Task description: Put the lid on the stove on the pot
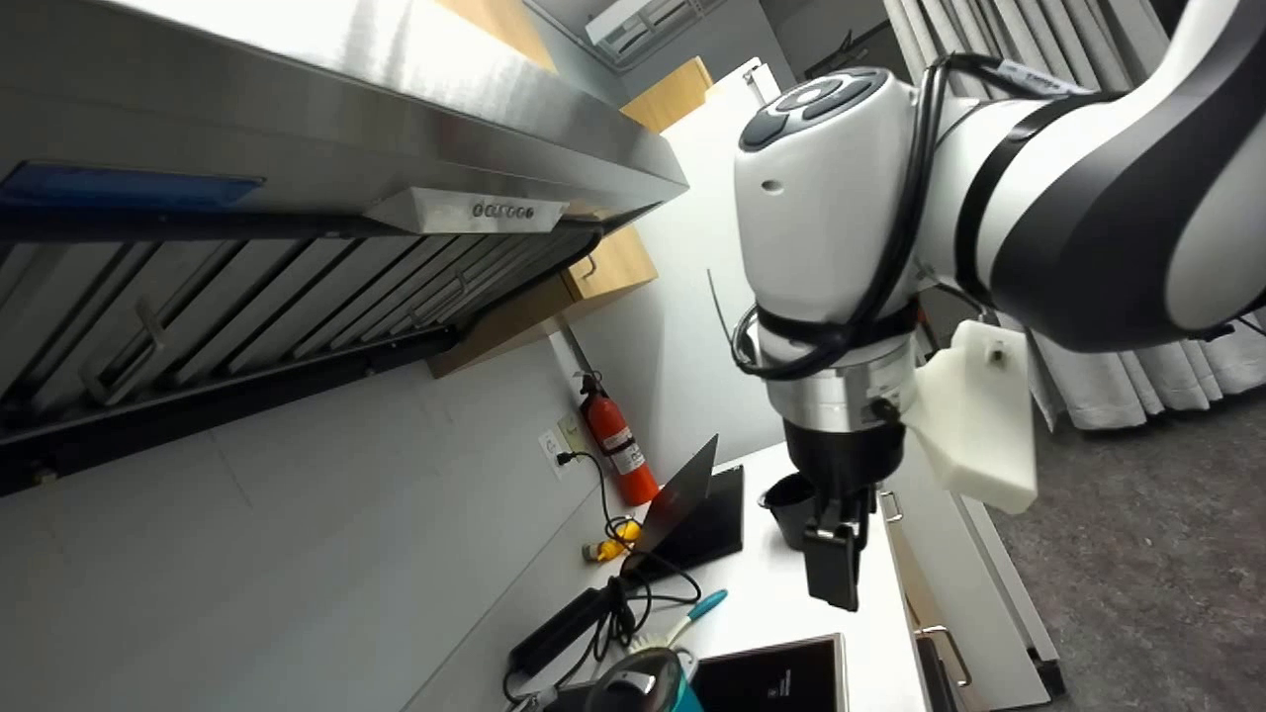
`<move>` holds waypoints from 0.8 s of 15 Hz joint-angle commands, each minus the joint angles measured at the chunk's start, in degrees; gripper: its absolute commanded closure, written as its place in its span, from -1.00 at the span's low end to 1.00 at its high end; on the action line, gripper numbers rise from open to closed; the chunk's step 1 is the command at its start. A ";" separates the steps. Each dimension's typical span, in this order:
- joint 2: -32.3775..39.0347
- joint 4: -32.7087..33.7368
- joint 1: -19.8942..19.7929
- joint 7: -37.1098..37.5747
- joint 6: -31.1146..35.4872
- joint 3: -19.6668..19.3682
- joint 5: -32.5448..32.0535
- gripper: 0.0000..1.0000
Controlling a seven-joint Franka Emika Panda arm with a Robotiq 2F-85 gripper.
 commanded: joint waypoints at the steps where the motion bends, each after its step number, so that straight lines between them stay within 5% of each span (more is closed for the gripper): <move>1: -7.87 -5.97 -6.54 3.92 -2.89 7.37 0.16 -1.00; 6: -12.16 -9.05 -11.01 6.56 -4.27 12.86 3.02 -1.00; 12: -10.27 -8.15 -12.54 4.94 -2.56 14.07 3.12 -1.00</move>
